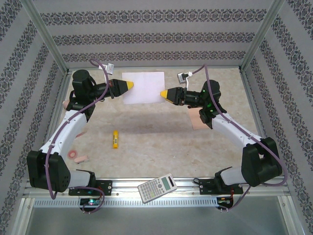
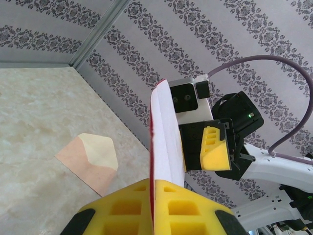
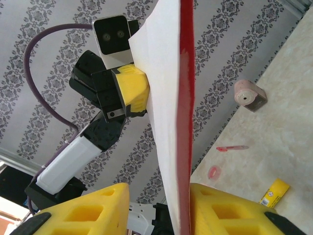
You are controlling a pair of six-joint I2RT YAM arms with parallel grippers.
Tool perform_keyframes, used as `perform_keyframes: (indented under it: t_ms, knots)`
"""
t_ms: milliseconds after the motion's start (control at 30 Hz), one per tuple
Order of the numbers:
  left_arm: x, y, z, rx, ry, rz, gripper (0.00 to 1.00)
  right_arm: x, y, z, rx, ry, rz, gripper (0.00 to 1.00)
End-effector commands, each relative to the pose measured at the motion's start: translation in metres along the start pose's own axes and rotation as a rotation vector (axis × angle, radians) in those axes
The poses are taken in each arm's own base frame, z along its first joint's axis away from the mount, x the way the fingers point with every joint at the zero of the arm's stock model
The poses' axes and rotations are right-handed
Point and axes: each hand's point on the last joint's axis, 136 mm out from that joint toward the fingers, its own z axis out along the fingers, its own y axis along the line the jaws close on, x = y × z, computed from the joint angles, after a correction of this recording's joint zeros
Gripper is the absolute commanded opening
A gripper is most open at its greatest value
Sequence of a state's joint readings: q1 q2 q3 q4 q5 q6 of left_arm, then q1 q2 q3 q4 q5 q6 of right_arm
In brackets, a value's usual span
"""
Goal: Place the letter into the envelope and seal it
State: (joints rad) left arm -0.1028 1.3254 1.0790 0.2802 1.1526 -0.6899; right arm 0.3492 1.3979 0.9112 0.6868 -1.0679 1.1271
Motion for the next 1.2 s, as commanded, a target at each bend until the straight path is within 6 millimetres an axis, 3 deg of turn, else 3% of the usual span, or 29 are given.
perform_keyframes:
  t_ms: [0,233,433,533,567,600,667,700,800,1000,1167]
  knots:
    - [-0.003,-0.003,-0.001,0.036,0.001,0.023,0.00,-0.001,0.006,0.000,-0.033,0.017,-0.057,0.35]
    - [0.001,-0.001,0.000,0.038,0.017,0.013,0.00,-0.005,0.004,0.003,-0.032,0.015,-0.059,0.26]
    - [0.005,0.004,0.000,0.021,0.025,0.008,0.00,-0.005,0.003,0.003,-0.027,0.008,-0.060,0.00]
    - [0.007,0.007,0.000,0.014,0.027,0.000,0.01,-0.007,0.006,0.002,-0.036,0.000,-0.082,0.00]
    - [0.007,0.008,0.000,0.012,0.029,0.001,0.05,-0.008,0.006,0.002,-0.036,-0.002,-0.084,0.00]
    - [0.007,0.008,0.000,0.008,0.029,0.002,0.17,-0.008,0.006,0.001,-0.033,-0.008,-0.085,0.00]
    - [0.007,0.010,-0.001,-0.006,0.031,0.004,0.55,-0.010,0.006,0.000,-0.024,-0.019,-0.087,0.00]
    - [0.007,0.011,-0.002,-0.022,0.033,0.006,0.66,-0.010,0.005,-0.001,-0.018,-0.024,-0.087,0.00]
    - [0.003,0.016,-0.014,-0.112,0.029,0.026,0.79,-0.011,0.000,-0.006,0.013,-0.030,-0.079,0.00]
    - [-0.010,0.011,-0.050,-0.376,0.036,0.141,0.84,-0.017,-0.005,-0.022,0.093,-0.060,-0.100,0.00]
    - [-0.012,-0.010,-0.051,-0.334,0.012,0.100,0.84,-0.013,-0.003,-0.024,0.136,-0.042,-0.128,0.00]
